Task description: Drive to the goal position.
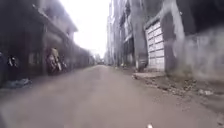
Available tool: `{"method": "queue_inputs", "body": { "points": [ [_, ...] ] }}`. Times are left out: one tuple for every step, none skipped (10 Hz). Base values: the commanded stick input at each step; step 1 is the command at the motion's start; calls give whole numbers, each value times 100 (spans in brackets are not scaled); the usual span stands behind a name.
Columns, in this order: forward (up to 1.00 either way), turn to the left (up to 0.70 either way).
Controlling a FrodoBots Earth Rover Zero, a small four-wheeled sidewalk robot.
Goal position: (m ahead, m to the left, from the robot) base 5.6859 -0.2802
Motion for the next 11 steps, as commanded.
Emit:
{"method": "queue_inputs", "body": {
  "points": [
    [100,0],
    [100,27],
    [100,27],
    [100,27],
    [100,27],
    [100,27],
    [100,23],
    [100,4],
    [100,0],
    [100,0],
    [100,0]
  ]
}}
